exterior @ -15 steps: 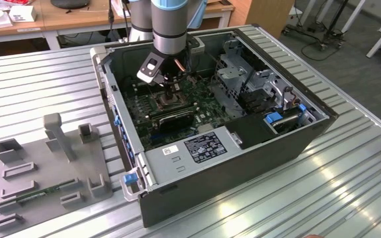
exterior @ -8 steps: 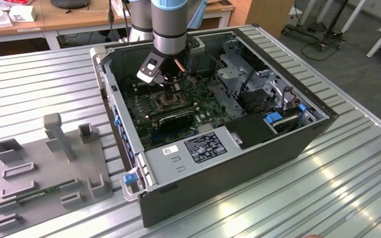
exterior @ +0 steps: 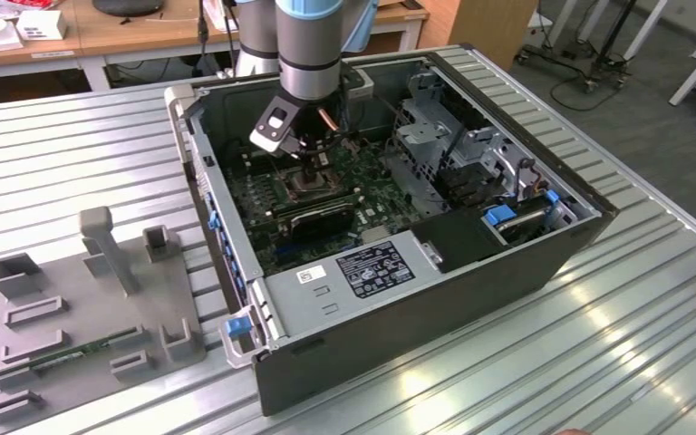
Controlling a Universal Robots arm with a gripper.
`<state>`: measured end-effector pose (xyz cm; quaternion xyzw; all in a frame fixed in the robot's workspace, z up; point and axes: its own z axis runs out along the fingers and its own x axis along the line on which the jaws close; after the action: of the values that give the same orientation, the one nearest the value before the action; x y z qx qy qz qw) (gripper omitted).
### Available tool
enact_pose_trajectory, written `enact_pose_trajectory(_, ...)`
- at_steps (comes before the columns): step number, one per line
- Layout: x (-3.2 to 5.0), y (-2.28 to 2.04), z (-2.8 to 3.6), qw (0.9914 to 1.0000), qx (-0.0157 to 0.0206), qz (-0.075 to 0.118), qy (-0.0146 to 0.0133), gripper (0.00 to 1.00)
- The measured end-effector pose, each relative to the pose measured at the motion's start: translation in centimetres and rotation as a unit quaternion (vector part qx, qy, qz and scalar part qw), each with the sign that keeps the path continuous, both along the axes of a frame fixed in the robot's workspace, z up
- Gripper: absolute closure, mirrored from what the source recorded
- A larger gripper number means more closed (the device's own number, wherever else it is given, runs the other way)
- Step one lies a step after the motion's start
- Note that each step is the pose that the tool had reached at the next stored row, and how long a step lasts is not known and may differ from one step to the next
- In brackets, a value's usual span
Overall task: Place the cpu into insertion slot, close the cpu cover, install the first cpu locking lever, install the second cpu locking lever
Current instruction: 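Place the cpu into insertion slot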
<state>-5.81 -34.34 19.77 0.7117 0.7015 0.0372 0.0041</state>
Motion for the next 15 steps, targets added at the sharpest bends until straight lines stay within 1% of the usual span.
enact_pose_trajectory(15, -0.04, -0.05, -0.12, 1.00000, -0.0006, 0.000, 0.0004, 0.89)
